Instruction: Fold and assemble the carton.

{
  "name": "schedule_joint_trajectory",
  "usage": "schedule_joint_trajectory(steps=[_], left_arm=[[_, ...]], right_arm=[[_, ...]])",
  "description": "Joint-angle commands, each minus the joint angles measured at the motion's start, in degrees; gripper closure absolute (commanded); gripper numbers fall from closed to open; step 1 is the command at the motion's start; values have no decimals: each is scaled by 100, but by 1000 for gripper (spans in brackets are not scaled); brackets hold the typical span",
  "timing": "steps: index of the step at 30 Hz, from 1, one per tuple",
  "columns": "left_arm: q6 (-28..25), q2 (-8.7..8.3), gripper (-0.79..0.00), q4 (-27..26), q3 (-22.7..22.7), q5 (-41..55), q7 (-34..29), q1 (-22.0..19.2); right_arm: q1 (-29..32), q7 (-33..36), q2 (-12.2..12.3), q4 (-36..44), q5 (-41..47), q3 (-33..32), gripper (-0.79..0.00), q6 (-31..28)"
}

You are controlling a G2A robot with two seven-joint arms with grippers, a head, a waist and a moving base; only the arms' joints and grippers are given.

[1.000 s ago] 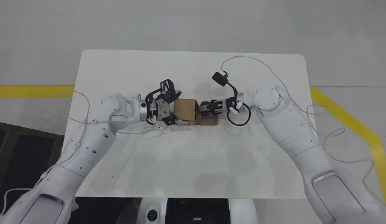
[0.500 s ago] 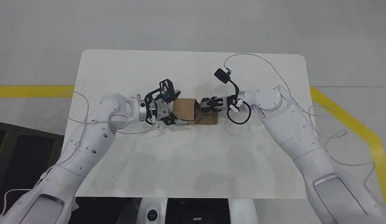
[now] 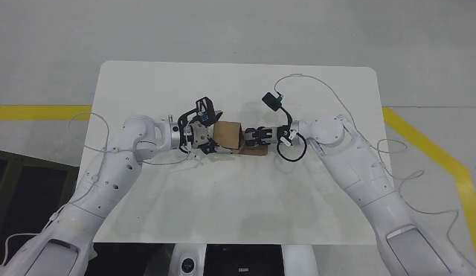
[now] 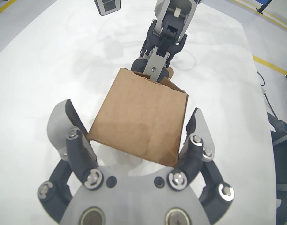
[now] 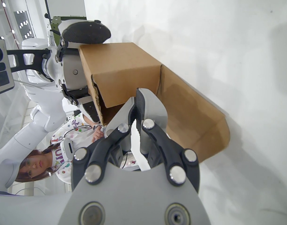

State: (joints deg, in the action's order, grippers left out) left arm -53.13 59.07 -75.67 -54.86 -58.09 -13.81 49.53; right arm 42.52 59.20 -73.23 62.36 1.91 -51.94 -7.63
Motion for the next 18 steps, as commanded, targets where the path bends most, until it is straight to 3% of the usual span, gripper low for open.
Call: schedule_joint_trajectory(steps=[1, 18], left_arm=[[-8, 2, -785, 9, -2, 4, -8, 1], [-3, 19, -785, -2, -10, -29, -41, 16]], right_arm=[[-12, -55, -23, -52, 64, 31, 0, -16], [-326, -57, -356, -810, 685, 539, 0, -445]])
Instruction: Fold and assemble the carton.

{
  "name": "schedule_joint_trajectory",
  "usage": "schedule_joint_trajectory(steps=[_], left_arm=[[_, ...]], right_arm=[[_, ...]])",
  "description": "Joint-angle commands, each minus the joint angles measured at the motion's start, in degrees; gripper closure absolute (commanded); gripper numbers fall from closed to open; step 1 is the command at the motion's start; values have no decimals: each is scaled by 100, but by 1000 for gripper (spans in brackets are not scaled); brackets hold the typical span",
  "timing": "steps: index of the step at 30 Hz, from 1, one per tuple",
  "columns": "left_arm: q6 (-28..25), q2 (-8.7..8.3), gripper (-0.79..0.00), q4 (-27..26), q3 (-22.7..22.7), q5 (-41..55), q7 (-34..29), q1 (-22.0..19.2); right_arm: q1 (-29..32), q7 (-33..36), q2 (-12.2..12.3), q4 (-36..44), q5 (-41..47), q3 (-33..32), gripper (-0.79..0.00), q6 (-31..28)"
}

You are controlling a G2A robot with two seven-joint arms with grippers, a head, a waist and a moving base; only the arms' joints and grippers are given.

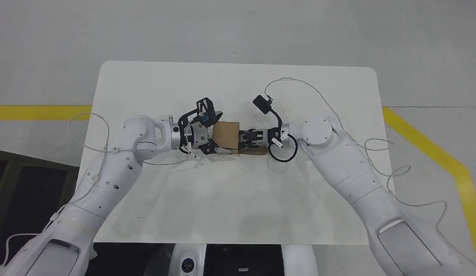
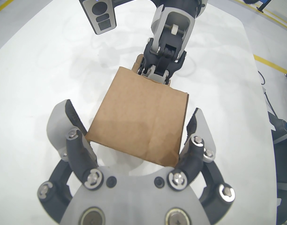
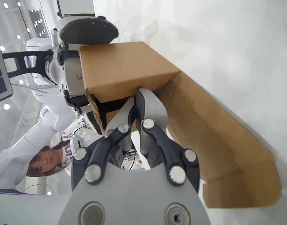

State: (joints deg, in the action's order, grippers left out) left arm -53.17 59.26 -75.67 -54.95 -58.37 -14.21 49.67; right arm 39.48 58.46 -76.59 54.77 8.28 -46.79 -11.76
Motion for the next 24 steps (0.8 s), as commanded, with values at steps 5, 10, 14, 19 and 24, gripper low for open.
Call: schedule_joint_trajectory(steps=[5, 10, 14, 19, 24], left_arm=[[-2, 2, -785, -5, -15, 11, -13, 15], [-8, 2, -785, -22, -29, 3, -23, 22], [-9, 7, -785, -39, -25, 10, -30, 27], [-22, 13, -785, -44, -23, 1, -35, 25], [-24, 17, -785, -43, -31, -15, -17, 22]], right_arm=[[-163, 53, -120, -347, 195, 126, 0, -200], [-266, 108, -212, -552, 302, 222, 0, -309], [-330, 135, -275, -705, 368, 277, 0, -376], [-385, 157, -325, -856, 430, 291, 0, -478], [-405, 207, -314, -982, 451, 207, 0, -542]])
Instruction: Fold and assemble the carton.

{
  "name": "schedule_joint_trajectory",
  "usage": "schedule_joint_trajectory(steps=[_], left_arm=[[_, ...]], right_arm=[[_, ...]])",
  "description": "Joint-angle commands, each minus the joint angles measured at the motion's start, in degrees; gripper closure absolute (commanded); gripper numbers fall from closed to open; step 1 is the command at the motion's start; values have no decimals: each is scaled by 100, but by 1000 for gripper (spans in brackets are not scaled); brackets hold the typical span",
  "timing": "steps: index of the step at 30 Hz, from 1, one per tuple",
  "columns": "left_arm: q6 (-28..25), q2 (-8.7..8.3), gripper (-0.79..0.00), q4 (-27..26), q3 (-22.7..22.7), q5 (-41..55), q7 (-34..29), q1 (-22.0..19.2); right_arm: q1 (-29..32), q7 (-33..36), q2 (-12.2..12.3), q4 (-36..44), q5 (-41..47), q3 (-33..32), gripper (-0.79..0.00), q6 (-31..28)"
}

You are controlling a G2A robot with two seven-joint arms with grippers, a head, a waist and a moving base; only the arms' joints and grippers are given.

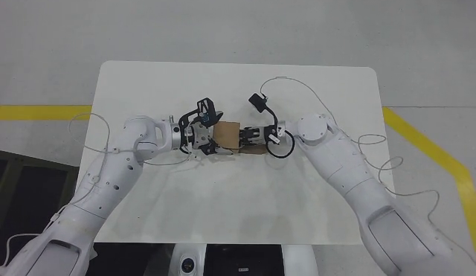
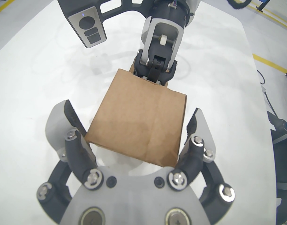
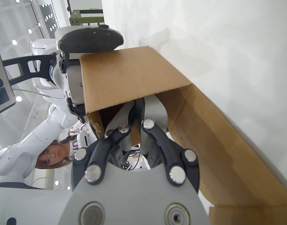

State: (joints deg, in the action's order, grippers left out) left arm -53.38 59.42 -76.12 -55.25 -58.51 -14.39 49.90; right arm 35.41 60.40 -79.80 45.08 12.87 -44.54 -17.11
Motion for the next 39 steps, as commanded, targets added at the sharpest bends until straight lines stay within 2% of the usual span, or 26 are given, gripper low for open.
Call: schedule_joint_trajectory(steps=[1, 7, 12, 20, 26, 28, 29, 33, 39], left_arm=[[-4, 1, -785, 3, -3, -4, 3, 0], [-7, 3, -785, 1, -18, -17, 4, 3], [-18, 3, -785, -25, -34, -5, -11, -5], [-22, 6, -785, -25, -47, -19, -5, 9], [-12, 7, -785, -32, -62, -24, -8, 15], [-14, 6, -785, -35, -68, -33, -1, 20], [-23, 6, -785, -36, -70, -29, 4, 23], [-32, 7, -785, -37, -76, -29, 3, 27], [-28, 7, -785, -30, -91, -23, -12, 34]], right_arm=[[3, 20, 18, -20, -17, -45, 0, -9], [85, 9, 155, 150, -192, -298, 0, 80], [321, -43, 356, 591, -409, -662, 0, 261], [1062, -362, 825, 1863, -1113, -1669, 0, 794], [1699, -310, 1090, 2794, -1683, -2275, 0, 1414], [1805, -263, 1119, 2921, -1683, -2335, -40, 1479], [1828, -247, 1127, 2934, -1691, -2337, -86, 1494], [1744, -163, 1125, 2813, -1804, -2213, -163, 1493], [1551, -149, 1085, 2468, -1796, -1995, -185, 1395]])
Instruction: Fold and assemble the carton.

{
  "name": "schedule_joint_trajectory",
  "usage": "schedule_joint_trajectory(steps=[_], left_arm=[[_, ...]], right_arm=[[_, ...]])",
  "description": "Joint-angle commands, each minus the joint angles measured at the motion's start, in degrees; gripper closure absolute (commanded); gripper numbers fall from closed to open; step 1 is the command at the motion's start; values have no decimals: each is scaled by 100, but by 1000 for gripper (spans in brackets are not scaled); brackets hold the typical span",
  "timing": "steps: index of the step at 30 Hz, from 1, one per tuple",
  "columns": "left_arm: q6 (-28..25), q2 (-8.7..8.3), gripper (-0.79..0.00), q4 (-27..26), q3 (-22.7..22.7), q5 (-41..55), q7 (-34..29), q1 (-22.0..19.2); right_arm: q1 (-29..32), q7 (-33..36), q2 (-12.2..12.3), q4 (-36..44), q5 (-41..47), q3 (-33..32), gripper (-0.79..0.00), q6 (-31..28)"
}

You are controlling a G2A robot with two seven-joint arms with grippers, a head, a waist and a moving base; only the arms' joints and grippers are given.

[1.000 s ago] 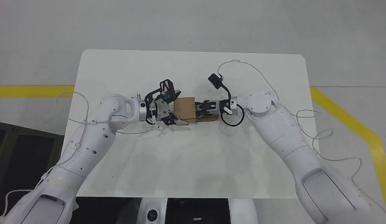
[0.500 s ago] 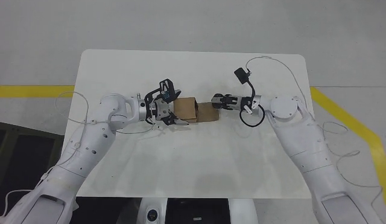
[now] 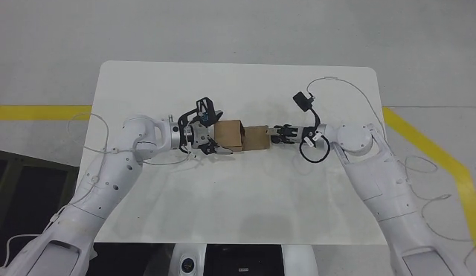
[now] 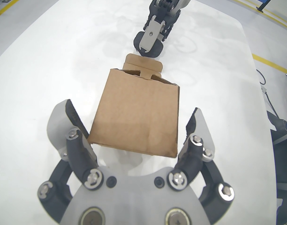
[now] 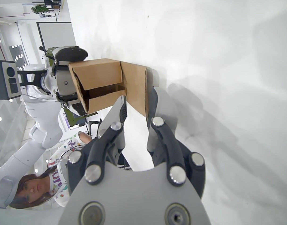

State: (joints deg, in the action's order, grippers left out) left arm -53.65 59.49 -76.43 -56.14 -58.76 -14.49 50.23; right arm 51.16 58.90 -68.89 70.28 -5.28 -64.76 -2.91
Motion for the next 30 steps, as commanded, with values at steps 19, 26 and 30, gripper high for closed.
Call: schedule_joint_trajectory(steps=[19, 26, 30], left_arm=[[2, 5, -785, -11, -19, 26, -63, 7], [-28, -3, -785, -17, -42, 4, -78, 24], [-30, -3, -785, -22, -45, 3, -86, 26]], right_arm=[[-339, 276, -137, -495, 808, 420, -179, -663], [-250, 371, -108, -180, 1008, 366, -188, -737], [-261, 437, -121, -191, 1150, 427, -194, -810]])
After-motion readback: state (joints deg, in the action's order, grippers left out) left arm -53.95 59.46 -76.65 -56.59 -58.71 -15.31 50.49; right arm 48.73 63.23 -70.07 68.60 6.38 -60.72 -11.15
